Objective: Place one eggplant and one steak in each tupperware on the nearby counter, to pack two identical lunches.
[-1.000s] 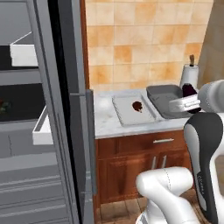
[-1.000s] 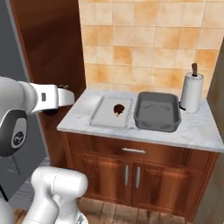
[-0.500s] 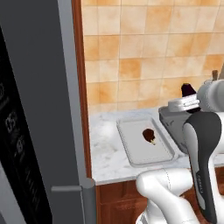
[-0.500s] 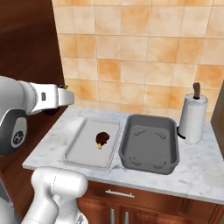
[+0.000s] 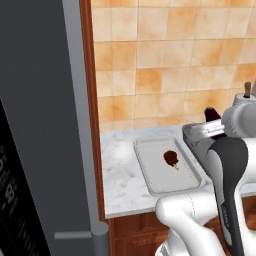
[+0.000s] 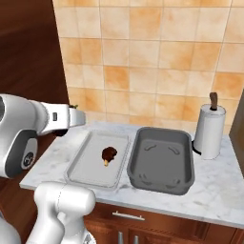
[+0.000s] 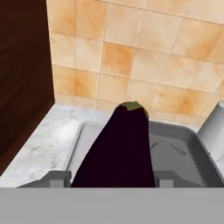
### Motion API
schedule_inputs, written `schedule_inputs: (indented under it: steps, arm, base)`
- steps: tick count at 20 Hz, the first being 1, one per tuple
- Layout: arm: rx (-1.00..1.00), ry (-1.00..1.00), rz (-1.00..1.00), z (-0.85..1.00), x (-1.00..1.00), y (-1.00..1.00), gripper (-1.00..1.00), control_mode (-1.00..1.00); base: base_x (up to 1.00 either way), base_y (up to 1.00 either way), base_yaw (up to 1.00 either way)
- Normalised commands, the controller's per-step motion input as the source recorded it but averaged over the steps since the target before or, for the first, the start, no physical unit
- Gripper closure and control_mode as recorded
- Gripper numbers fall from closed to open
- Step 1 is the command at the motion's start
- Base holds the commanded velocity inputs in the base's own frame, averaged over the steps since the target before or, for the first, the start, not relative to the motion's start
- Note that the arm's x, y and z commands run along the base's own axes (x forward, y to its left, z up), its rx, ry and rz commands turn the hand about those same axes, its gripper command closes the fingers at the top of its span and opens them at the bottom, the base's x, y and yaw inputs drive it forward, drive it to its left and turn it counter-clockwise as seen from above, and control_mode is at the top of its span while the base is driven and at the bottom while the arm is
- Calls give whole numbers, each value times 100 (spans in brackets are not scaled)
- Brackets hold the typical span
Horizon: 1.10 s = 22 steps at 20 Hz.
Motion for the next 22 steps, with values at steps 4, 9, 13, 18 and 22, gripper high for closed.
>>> schedule_inputs:
  steps: [4, 9, 13, 18, 22]
  arm:
    - [2, 0, 1, -64, 0, 17, 100, -100]
    - [2, 4, 0, -50, 4, 32, 100, -100]
    - [2, 1, 7, -56, 24, 11, 100, -100]
    - [1, -6, 8, -65, 25, 0, 100, -100]
    - [0, -1, 6, -44, 29, 0, 100, -100]
  base:
    - [0, 0, 0]
    - [0, 0, 0]
    - [0, 0, 0]
    - [0, 0, 0]
    - [0, 0, 0]
